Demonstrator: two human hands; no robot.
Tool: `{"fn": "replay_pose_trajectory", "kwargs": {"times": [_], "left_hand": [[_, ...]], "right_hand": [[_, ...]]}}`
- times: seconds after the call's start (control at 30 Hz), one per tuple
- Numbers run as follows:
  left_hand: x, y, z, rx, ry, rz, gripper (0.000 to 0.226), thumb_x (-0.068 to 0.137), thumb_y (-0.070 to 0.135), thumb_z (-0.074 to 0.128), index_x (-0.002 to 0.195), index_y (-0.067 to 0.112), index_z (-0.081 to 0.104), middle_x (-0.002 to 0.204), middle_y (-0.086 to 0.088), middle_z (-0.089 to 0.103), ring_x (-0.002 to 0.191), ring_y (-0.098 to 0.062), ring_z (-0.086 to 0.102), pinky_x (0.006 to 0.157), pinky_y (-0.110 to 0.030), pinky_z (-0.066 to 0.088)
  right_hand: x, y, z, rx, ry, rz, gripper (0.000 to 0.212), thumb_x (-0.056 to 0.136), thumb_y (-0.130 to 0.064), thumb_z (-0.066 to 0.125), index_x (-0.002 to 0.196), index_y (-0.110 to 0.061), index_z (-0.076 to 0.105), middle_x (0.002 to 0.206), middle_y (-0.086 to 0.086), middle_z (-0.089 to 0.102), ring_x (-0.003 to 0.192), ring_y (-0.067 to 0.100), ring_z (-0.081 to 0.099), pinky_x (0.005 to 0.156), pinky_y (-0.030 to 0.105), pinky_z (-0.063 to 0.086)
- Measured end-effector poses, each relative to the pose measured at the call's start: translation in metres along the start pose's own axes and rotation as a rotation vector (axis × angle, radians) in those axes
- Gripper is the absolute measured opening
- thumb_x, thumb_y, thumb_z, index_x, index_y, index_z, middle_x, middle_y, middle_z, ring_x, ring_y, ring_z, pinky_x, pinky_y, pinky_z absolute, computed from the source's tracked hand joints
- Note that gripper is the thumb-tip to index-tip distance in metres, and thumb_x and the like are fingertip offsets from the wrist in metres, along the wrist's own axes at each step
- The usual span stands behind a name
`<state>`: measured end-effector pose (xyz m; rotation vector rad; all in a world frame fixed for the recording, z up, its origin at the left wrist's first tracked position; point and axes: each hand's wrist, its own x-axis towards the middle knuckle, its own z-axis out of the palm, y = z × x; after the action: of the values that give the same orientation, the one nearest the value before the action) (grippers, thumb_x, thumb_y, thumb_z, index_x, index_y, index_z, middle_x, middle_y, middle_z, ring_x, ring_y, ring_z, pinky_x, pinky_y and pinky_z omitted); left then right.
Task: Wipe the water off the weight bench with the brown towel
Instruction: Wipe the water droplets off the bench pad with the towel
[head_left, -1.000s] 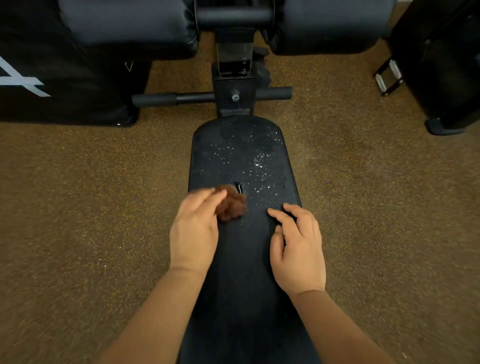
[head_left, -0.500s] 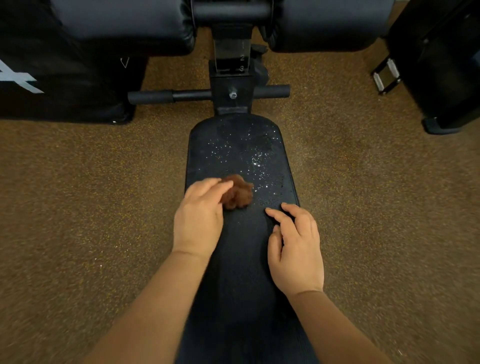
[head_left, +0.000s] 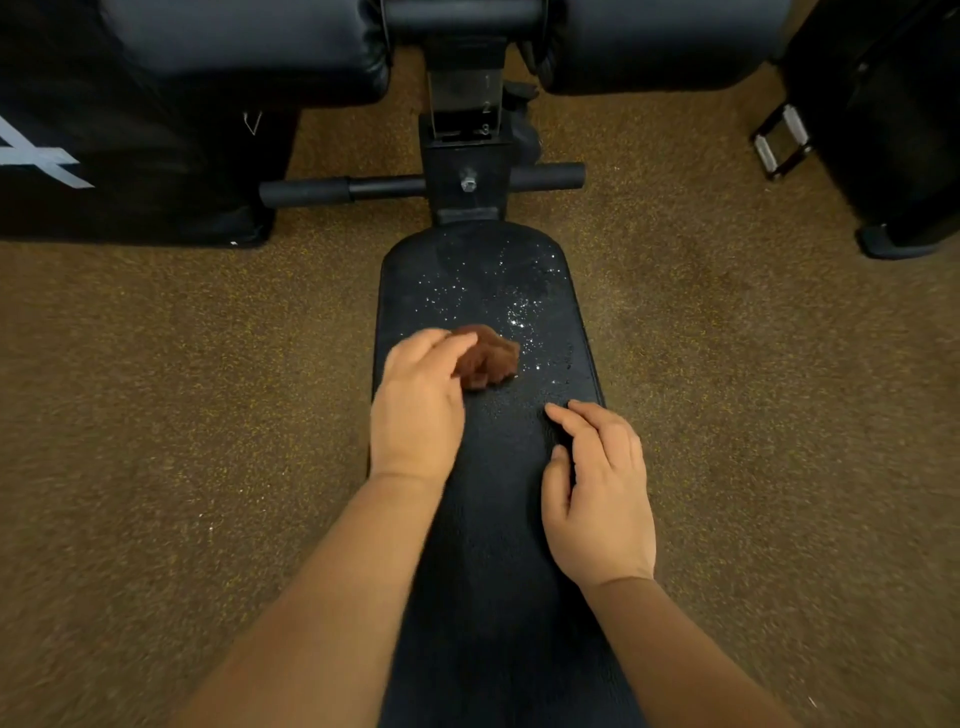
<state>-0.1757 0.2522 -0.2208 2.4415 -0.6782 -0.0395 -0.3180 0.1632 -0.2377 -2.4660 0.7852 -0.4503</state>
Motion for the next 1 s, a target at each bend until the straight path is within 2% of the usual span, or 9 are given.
{"fn": "replay_pose_trajectory", "kwargs": {"times": [0.1,0.2,0.3,0.4,0.47,0.53,0.67,0.83,1.0], "left_hand": [[-0.010,0.020,0.012,-0.083,0.008,-0.082,0.044,0.076,-0.010,0.054,0.112,0.013,0.066,0.115,-0.006,0.060,0.109,-0.023,0.051,0.090,-0.018,0.034],[-0.042,0.018,0.001,-0.082,-0.142,0.078,0.043,0.079,-0.001,0.052,0.114,0.018,0.065,0.117,-0.002,0.059,0.111,-0.015,0.047,0.092,-0.016,0.034],[-0.059,0.004,-0.020,-0.054,-0.252,0.147,0.048,0.075,-0.001,0.064,0.118,0.021,0.063,0.120,0.001,0.058,0.115,-0.008,0.043,0.099,-0.019,0.036],[-0.069,0.004,-0.031,0.000,-0.238,0.058,0.053,0.077,0.011,0.066,0.128,0.023,0.055,0.140,-0.003,0.041,0.136,-0.014,0.026,0.112,-0.037,0.025],[-0.077,0.014,-0.030,0.030,-0.189,-0.022,0.058,0.078,0.027,0.065,0.133,0.027,0.048,0.150,-0.006,0.024,0.142,-0.020,0.011,0.114,-0.042,0.016],[-0.084,0.024,-0.021,-0.007,-0.156,-0.085,0.056,0.081,0.037,0.064,0.133,0.027,0.046,0.150,-0.006,0.025,0.140,-0.022,0.017,0.111,-0.040,0.024],[-0.069,0.026,0.000,-0.077,-0.070,-0.094,0.039,0.079,0.006,0.069,0.115,0.019,0.065,0.133,-0.006,0.051,0.126,-0.023,0.044,0.100,-0.038,0.042],[-0.019,0.026,0.012,-0.122,0.017,-0.108,0.039,0.079,-0.005,0.061,0.111,0.017,0.067,0.122,-0.003,0.059,0.113,-0.021,0.054,0.096,-0.025,0.040],[-0.069,0.019,-0.005,-0.096,-0.087,0.028,0.045,0.072,-0.008,0.063,0.108,0.019,0.069,0.118,-0.002,0.061,0.113,-0.017,0.053,0.103,-0.019,0.029]], "right_hand": [[0.000,0.002,0.000,-0.005,-0.003,-0.007,0.038,0.091,-0.013,0.045,0.127,-0.010,0.056,0.125,0.006,0.052,0.123,0.020,0.042,0.111,0.029,0.027],[-0.001,0.002,0.001,-0.009,-0.005,-0.011,0.038,0.090,-0.013,0.044,0.126,-0.009,0.057,0.126,0.007,0.052,0.123,0.022,0.043,0.110,0.034,0.030],[0.000,0.001,0.001,-0.006,-0.004,-0.012,0.038,0.091,-0.014,0.043,0.125,-0.010,0.058,0.126,0.006,0.052,0.124,0.021,0.043,0.111,0.030,0.029],[0.000,0.002,0.001,-0.007,-0.001,-0.003,0.037,0.091,-0.014,0.045,0.126,-0.011,0.058,0.126,0.005,0.052,0.124,0.019,0.042,0.111,0.027,0.027],[0.000,0.002,0.001,-0.008,0.002,-0.002,0.037,0.090,-0.013,0.046,0.126,-0.011,0.058,0.126,0.005,0.052,0.124,0.019,0.042,0.111,0.027,0.027],[0.000,0.003,0.002,-0.006,0.009,-0.009,0.037,0.090,-0.014,0.045,0.125,-0.011,0.059,0.125,0.005,0.052,0.123,0.019,0.042,0.110,0.027,0.028],[-0.001,0.003,0.002,0.002,0.021,-0.015,0.037,0.091,-0.015,0.044,0.123,-0.011,0.060,0.124,0.006,0.052,0.122,0.021,0.044,0.109,0.029,0.030],[0.000,0.004,0.003,0.015,0.026,-0.028,0.035,0.090,-0.011,0.048,0.122,-0.010,0.060,0.123,0.008,0.053,0.120,0.021,0.045,0.109,0.030,0.031],[0.000,0.003,0.001,0.074,0.026,-0.006,0.040,0.090,-0.009,0.044,0.129,-0.011,0.053,0.127,0.005,0.051,0.123,0.020,0.043,0.108,0.034,0.033]]}}
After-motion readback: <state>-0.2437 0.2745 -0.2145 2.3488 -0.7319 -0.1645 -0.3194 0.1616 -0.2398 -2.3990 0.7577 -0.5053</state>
